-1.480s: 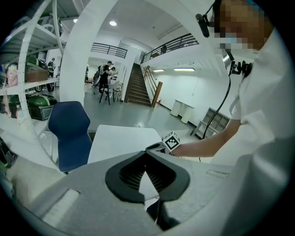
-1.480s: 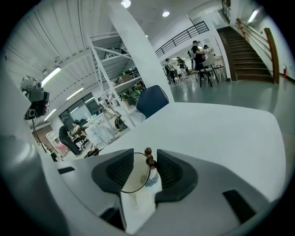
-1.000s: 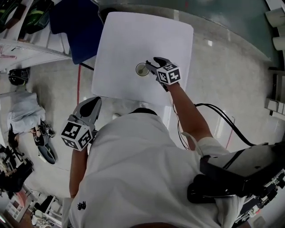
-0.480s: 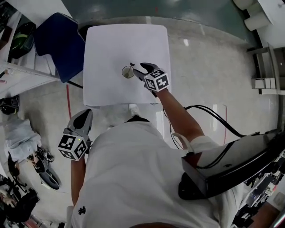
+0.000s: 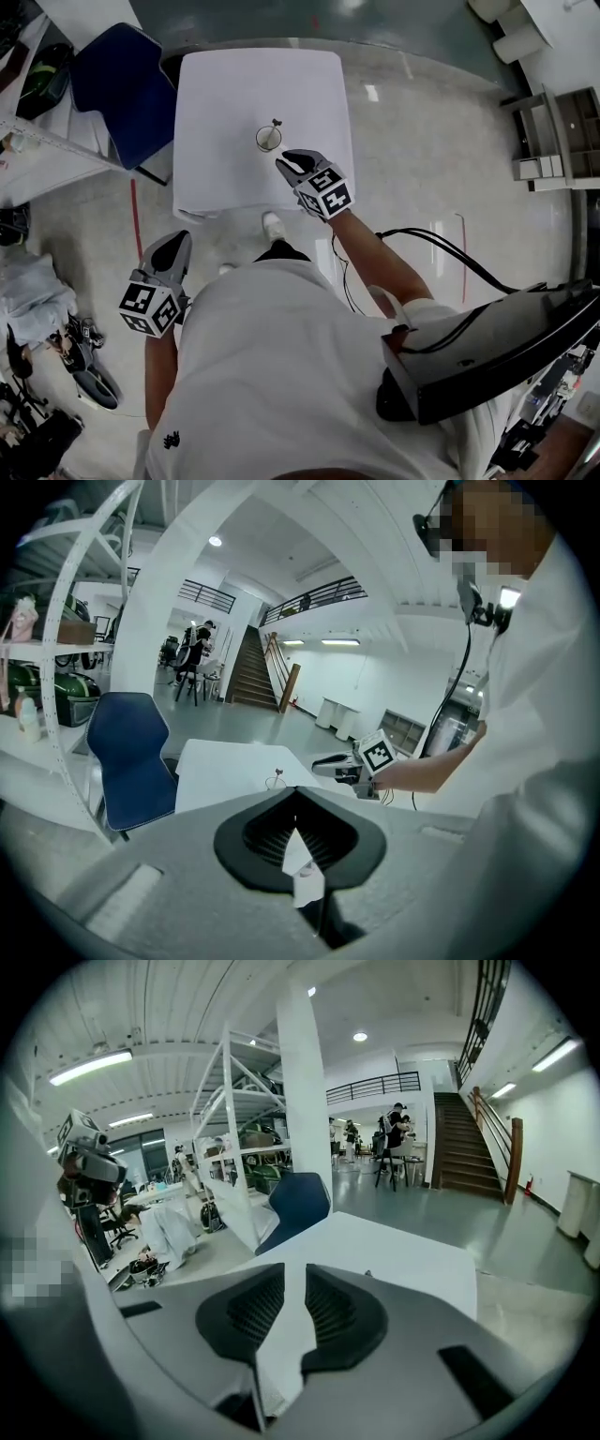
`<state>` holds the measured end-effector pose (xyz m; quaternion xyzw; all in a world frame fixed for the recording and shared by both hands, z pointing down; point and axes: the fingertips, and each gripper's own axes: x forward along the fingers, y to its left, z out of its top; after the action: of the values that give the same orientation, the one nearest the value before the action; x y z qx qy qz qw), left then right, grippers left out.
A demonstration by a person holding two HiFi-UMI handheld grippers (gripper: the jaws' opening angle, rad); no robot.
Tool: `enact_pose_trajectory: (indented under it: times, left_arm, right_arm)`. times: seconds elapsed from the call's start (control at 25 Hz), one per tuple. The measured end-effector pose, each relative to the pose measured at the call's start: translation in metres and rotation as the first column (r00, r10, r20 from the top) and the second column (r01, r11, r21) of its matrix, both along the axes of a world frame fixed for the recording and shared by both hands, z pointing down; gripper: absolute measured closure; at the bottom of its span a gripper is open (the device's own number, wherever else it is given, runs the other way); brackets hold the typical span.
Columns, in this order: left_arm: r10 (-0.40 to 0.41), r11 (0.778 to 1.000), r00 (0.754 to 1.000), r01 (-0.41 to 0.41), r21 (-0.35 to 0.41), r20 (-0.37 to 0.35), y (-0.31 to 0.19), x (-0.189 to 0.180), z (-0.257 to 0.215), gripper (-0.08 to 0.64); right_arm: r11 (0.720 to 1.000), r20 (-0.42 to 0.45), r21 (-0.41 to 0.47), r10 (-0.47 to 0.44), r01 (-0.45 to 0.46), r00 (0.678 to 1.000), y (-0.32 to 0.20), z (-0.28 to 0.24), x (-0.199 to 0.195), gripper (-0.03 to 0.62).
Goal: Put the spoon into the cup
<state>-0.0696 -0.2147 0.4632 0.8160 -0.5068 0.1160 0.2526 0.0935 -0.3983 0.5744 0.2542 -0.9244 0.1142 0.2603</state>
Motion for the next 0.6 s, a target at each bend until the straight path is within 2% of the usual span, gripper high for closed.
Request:
enact_pose_trajectory:
  times: [0.08, 0.2, 0.6]
  left_arm:
    - [-0.002, 1.000, 1.000, 0.002, 0.006, -0.008, 0.011, -0.006, 0.000, 0.552]
    - [-0.001, 1.000, 1.000, 0.002, 0.009, -0.015, 0.028, -0.017, 0.002, 0.552]
    - [-0.034, 0.999, 0.999, 0.035, 0.008, -0.040, 0.093, -0.050, 0.018, 0.552]
  right_arm:
    - [1.000, -0.002, -0.016, -0.025, 0.025, 1.000, 0.024, -0.002, -0.010, 0.557]
    - [0.996, 0.010, -0.060, -0.062, 0.063, 0.998, 0.062, -0.004, -0.029, 0.582]
    - [0.973, 0.039, -0.127, -0.189, 0.193, 0.981, 0.173, -0.005, -0.088, 0.583]
